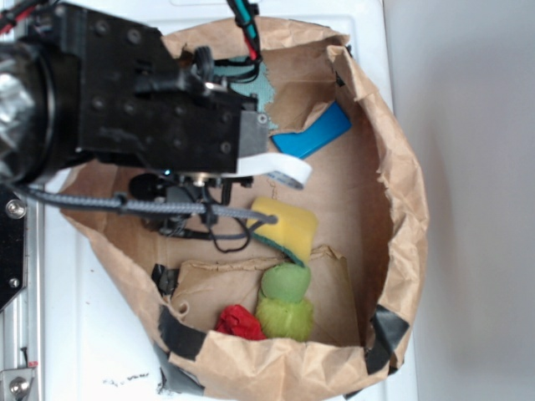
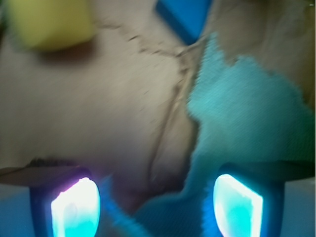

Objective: Grab the blue cloth.

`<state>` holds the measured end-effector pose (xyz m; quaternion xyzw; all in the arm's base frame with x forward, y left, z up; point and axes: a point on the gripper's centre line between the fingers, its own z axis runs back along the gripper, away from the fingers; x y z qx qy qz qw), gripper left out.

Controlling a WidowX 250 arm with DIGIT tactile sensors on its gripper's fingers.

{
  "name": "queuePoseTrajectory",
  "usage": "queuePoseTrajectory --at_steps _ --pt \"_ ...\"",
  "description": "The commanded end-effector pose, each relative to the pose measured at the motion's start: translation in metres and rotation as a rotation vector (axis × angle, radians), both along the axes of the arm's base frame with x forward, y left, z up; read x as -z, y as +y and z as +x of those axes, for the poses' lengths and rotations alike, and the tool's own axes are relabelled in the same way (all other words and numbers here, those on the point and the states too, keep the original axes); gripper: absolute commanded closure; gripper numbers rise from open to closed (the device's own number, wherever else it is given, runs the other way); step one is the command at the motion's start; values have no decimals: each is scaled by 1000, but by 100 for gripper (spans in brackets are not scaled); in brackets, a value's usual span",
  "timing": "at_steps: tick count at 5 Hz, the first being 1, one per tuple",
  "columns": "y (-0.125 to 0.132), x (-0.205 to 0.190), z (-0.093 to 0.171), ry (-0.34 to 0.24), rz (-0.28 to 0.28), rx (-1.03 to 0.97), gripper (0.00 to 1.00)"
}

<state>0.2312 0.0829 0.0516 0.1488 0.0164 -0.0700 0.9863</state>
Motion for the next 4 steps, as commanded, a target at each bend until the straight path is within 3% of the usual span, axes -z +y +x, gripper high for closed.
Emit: queuePoseTrajectory --at_steps 1,2,3,4 --pt "3 13 9 -44 105 7 0" --pt "2 23 9 -68 147 10 0" --pt "2 24 10 -72 149 6 0" --pt "2 22 13 -95 135 -20 100"
